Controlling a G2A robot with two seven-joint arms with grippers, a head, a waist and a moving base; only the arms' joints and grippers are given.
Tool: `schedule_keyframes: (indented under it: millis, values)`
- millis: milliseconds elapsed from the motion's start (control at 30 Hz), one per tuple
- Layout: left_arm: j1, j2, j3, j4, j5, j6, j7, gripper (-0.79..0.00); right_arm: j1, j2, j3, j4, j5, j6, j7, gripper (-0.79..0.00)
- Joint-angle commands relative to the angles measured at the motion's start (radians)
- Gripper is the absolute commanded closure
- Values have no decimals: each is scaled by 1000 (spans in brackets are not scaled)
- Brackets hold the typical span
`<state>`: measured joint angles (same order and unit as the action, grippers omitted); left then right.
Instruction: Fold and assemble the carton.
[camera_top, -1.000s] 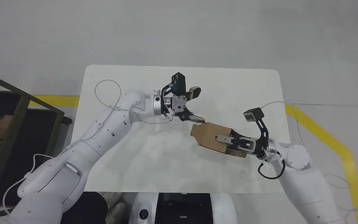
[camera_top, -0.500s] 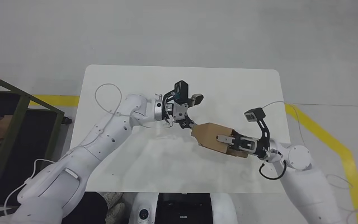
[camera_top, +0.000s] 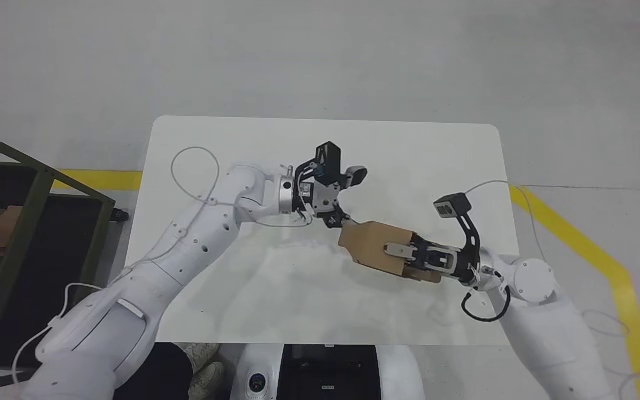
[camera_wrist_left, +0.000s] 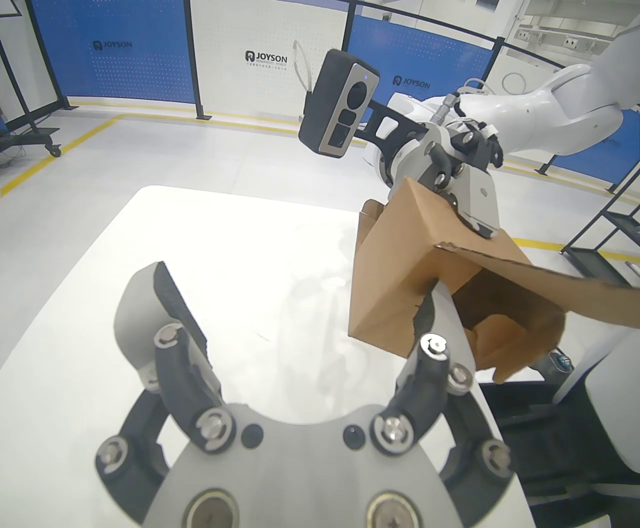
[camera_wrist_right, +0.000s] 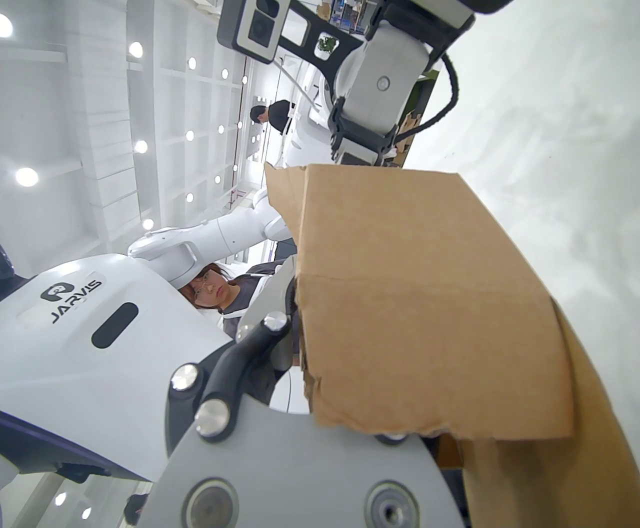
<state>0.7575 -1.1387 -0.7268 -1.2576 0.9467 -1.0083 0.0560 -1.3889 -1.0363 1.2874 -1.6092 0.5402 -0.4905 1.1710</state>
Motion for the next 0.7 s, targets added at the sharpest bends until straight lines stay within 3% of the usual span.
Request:
schedule_keyframes:
  millis: [0, 667]
  values:
    - [1, -2, -4, -1, 3, -3, 0, -785, 2, 0, -1, 1, 1, 0, 0, 0]
    - [9, -16, -23, -15, 32, -4, -5, -785, 8, 1, -14, 11, 6, -4, -1, 0]
